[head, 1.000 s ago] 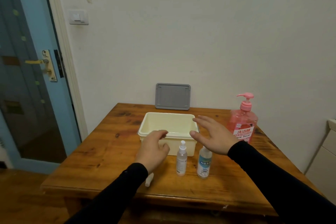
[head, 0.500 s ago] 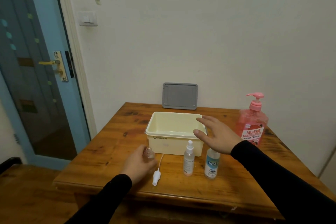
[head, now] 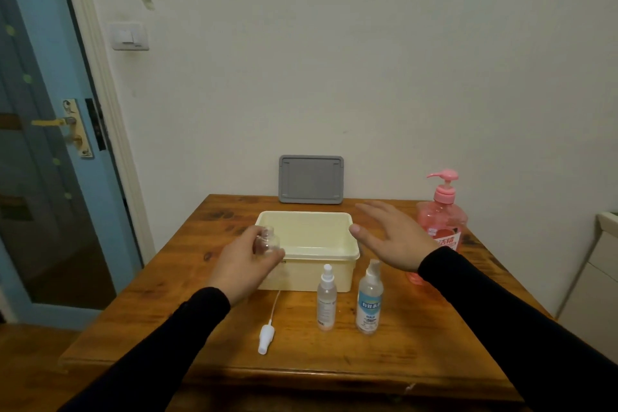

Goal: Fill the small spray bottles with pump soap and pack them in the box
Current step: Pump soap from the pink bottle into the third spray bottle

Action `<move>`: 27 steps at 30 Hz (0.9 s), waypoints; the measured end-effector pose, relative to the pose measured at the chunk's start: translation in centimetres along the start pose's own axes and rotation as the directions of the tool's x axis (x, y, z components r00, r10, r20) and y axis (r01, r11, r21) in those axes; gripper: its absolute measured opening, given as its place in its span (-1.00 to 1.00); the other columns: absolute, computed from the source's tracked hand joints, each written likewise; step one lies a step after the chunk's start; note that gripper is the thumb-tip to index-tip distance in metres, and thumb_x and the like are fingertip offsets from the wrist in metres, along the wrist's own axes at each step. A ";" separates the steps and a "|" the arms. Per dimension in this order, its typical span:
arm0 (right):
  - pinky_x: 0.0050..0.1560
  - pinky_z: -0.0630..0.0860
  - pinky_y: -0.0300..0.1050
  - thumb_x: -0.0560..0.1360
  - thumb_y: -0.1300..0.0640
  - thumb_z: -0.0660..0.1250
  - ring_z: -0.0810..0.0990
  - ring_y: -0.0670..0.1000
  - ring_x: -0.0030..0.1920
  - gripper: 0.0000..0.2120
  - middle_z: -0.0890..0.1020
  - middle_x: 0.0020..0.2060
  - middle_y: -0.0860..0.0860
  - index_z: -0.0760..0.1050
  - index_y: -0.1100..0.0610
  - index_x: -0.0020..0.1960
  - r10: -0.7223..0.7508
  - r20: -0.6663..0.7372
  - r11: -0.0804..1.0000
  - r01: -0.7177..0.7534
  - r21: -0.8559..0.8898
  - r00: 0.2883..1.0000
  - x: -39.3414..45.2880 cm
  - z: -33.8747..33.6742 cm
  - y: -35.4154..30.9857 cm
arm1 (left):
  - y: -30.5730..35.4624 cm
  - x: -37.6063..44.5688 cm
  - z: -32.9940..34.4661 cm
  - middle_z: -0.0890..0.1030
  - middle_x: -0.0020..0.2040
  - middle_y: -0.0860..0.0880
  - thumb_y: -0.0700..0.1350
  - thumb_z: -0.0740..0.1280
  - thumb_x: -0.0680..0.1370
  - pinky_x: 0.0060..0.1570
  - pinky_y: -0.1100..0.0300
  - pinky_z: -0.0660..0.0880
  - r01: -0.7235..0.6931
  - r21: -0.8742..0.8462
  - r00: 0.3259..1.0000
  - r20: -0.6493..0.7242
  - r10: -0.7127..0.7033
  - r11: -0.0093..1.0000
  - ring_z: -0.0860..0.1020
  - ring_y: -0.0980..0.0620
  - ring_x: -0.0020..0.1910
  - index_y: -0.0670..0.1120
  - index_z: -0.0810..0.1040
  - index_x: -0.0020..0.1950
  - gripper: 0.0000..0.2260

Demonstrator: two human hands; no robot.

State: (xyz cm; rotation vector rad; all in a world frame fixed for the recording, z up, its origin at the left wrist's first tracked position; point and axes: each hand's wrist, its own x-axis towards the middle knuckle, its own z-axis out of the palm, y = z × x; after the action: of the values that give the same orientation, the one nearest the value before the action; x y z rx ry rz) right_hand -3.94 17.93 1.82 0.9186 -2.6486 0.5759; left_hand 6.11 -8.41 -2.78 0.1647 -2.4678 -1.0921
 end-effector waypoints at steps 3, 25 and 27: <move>0.30 0.17 -0.14 0.50 -0.35 0.04 0.24 -0.02 0.42 -0.38 0.28 0.45 -0.03 0.22 -0.06 0.46 0.018 -0.033 1.000 -0.017 0.014 0.999 0.4 -1.5 0.8 | 2.6 1.7 0.8 0.52 0.04 0.16 0.14 0.35 0.48 -0.21 0.34 0.43 -0.076 -0.019 0.997 -0.001 0.076 0.997 0.48 0.24 -0.05 0.12 0.40 0.27 -0.61; 0.05 0.32 -0.21 0.61 -0.15 -0.03 0.51 0.04 0.16 -0.52 0.59 0.13 0.08 0.53 0.12 0.17 0.249 -0.214 0.968 -0.250 0.023 0.945 7.3 -10.5 11.8 | 14.2 12.9 15.7 0.56 0.03 0.07 0.12 0.31 0.48 -0.22 0.37 0.44 -0.321 -0.027 0.919 0.233 0.318 0.947 0.50 0.19 -0.14 0.09 0.37 0.29 -0.60; -0.22 0.34 -0.19 0.61 -0.15 -0.05 0.59 0.07 -0.13 -0.51 0.61 -0.22 0.08 0.52 0.13 -0.12 0.302 -0.198 0.953 -0.290 0.085 0.933 7.6 -10.6 12.4 | 14.8 13.5 16.9 0.57 0.09 0.04 0.13 0.31 0.47 -0.14 0.30 0.48 -0.343 -0.028 0.906 0.253 0.339 0.939 0.51 0.13 -0.09 0.09 0.37 0.31 -0.58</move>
State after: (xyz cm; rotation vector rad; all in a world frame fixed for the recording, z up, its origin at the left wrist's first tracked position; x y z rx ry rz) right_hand -16.24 27.67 10.64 0.4404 -2.6028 0.7706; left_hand -12.44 9.36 2.53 -0.4158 -2.5946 -0.9879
